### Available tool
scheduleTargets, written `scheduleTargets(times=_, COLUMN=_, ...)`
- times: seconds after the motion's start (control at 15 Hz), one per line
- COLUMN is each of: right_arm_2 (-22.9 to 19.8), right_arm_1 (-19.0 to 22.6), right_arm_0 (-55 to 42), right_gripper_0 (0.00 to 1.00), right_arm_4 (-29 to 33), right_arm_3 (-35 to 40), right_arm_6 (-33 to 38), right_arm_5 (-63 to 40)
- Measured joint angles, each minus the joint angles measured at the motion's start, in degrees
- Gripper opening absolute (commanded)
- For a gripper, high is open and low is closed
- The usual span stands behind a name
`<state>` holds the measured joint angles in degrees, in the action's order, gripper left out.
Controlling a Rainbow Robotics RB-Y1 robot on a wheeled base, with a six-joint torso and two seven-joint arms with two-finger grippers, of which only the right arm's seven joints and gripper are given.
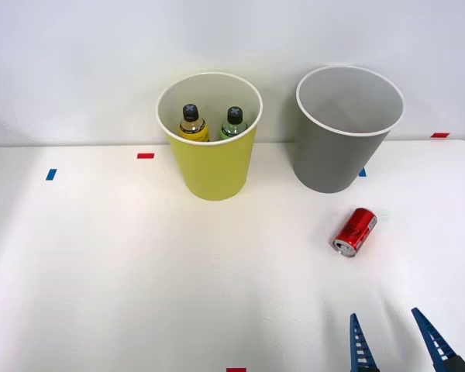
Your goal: Put cans in the gray bin, plastic bottles in the light green bin
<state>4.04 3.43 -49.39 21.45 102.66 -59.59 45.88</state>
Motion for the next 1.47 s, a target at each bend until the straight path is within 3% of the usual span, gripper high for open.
scheduleTargets(times=1.47, right_arm_2=0.00, right_arm_1=0.00, right_arm_0=0.00, right_gripper_0=1.00, right_arm_4=0.00, right_arm_3=0.00, right_arm_6=0.00, right_arm_5=0.00)
